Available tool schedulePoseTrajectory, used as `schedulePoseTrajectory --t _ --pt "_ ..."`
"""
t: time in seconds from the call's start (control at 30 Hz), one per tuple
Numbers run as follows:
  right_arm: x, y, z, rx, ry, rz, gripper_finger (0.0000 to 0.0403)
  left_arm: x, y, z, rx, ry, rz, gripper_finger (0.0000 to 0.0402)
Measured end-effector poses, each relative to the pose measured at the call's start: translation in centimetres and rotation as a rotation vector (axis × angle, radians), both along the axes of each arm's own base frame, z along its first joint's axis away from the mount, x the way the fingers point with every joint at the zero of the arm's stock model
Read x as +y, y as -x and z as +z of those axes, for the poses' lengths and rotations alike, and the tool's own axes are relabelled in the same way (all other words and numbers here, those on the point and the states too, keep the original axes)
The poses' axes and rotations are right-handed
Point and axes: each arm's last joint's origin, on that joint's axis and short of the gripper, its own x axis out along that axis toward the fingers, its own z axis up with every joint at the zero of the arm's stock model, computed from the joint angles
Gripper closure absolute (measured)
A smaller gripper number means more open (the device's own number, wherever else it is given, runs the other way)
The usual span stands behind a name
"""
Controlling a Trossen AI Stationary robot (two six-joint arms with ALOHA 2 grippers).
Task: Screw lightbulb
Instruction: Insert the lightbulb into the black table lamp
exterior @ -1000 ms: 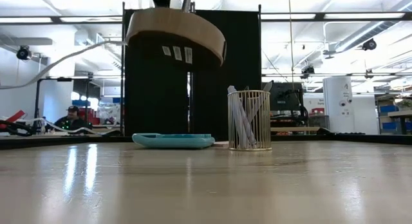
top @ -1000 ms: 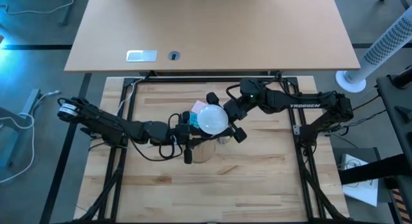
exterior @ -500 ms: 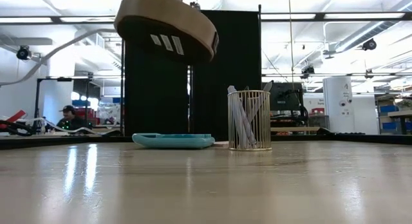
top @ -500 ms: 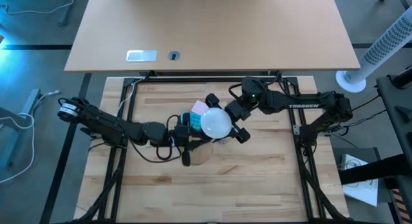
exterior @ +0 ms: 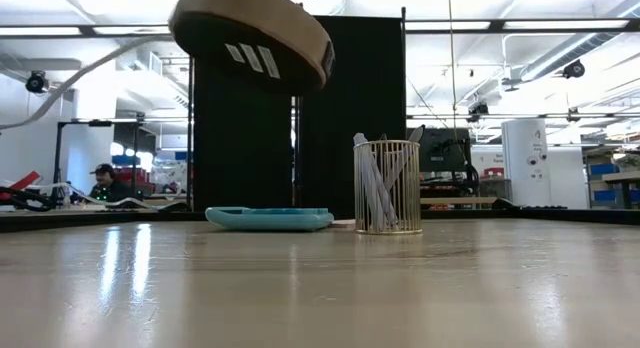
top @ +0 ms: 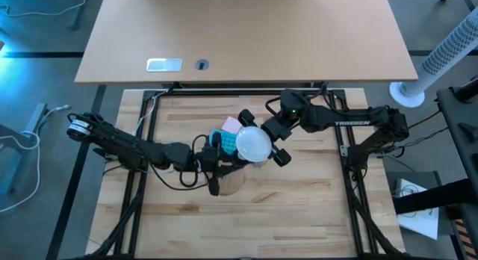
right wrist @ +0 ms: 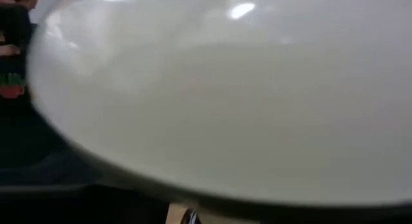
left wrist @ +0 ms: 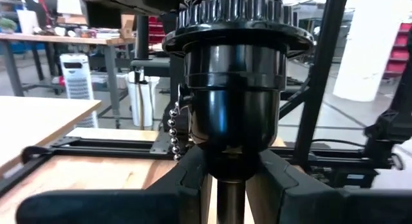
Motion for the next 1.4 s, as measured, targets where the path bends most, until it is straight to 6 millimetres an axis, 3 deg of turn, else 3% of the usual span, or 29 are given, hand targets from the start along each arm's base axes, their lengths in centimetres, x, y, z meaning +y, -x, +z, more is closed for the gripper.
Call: schedulePoseTrajectory --t 0.3,0.67,0.87,1.2,1.4 --pt "-0.5 -0.4 0.0 0.034 -0.027 -0.238 0.0272 0.6 0.6 0.3 0.024 -0.072 0.123 0.0338" --pt "-1.6 -0.7 -0.5 0.102 -0.027 -0.611 0.0254 2.2 1.7 0.3 0.132 -0.116 0.495 0.0338" --pt "-2.0 -1.0 -0.9 0.137 -0.078 -0.77 0.0271 3.2 1.2 -0.3 0.166 -0.144 0.602 0.0339" --pt "-3.0 -2.7 -2.9 0.197 -0.208 -1.07 0.0263 5.7 0.5 -1.7 0.257 -0.194 0.766 0.034" --pt "-3.4 -2.8 -3.0 0.185 -0.288 -1.184 0.0264 7.3 0.4 -1.8 0.269 -0.195 0.806 0.034"
